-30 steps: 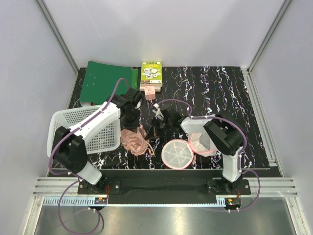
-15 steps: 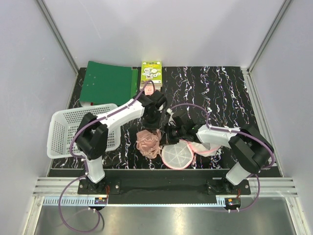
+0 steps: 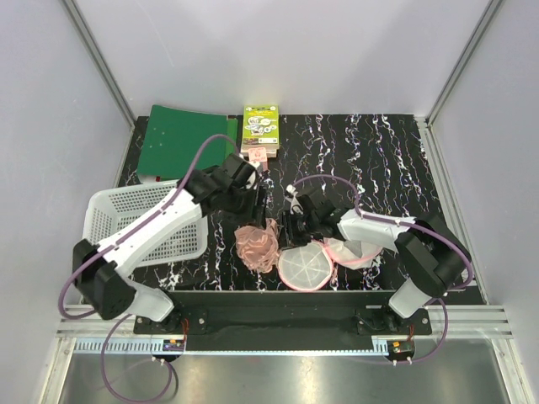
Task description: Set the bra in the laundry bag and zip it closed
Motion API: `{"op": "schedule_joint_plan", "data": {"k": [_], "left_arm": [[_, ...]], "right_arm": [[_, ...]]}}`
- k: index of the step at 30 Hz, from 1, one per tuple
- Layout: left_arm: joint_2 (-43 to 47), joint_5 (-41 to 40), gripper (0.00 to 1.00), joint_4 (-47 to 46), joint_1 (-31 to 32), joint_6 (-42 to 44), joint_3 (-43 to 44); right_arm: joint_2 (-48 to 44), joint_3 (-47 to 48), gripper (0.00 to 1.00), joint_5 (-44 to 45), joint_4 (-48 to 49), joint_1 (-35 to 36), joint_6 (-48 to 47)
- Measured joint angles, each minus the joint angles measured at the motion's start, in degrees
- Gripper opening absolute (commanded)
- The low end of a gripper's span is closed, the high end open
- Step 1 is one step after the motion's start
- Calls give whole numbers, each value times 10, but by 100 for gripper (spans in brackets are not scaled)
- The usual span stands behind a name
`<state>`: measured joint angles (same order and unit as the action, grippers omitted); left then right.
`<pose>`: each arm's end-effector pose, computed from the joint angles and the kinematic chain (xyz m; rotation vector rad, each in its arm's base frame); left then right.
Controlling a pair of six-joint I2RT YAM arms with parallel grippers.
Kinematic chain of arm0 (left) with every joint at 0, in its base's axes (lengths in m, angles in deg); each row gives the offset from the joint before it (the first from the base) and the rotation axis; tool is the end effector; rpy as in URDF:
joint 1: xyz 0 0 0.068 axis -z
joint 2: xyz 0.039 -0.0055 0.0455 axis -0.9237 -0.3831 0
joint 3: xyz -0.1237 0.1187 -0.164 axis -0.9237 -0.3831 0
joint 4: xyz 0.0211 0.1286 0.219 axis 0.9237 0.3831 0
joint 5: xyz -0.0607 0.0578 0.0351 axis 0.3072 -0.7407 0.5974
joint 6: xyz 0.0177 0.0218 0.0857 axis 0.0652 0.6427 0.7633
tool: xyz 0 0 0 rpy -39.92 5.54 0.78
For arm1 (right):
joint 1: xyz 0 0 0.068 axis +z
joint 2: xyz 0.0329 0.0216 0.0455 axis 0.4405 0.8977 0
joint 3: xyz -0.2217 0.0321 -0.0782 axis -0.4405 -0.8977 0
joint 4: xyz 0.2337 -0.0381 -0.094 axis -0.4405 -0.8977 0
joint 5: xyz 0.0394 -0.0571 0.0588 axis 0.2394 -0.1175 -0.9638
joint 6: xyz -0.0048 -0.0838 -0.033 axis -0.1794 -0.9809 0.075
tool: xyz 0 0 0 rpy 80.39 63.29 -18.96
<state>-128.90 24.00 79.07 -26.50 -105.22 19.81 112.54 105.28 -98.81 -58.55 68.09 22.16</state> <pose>0.2267 -0.2083 0.2363 0.3241 2.7282 -0.5215 0.2273 0.2501 0.1053 -0.4052 2.6363 1.0563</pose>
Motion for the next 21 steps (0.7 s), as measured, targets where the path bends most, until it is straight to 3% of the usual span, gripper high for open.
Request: {"op": "schedule_joint_plan", "data": {"k": [2, 8, 10, 13, 14, 21], "left_arm": [[29, 5, 54, -4, -2, -3, -22], [36, 14, 47, -21, -21, -11, -89], [36, 14, 45, -26, -30, -12, -103], [37, 14, 43, -49, -45, -13, -124], [37, 15, 42, -59, -51, -13, -132], [36, 21, 38, -109, -70, -10, -161]], "right_arm": [[0, 10, 43, 0, -14, 0, -8], [-3, 50, 61, 3, -93, -8, -45], [-8, 65, 75, 7, -124, -16, -56], [-20, 85, 89, 20, -170, -28, -78], [-26, 89, 99, 23, -183, -33, -86], [-38, 147, 100, 33, -235, -41, -127]]}}
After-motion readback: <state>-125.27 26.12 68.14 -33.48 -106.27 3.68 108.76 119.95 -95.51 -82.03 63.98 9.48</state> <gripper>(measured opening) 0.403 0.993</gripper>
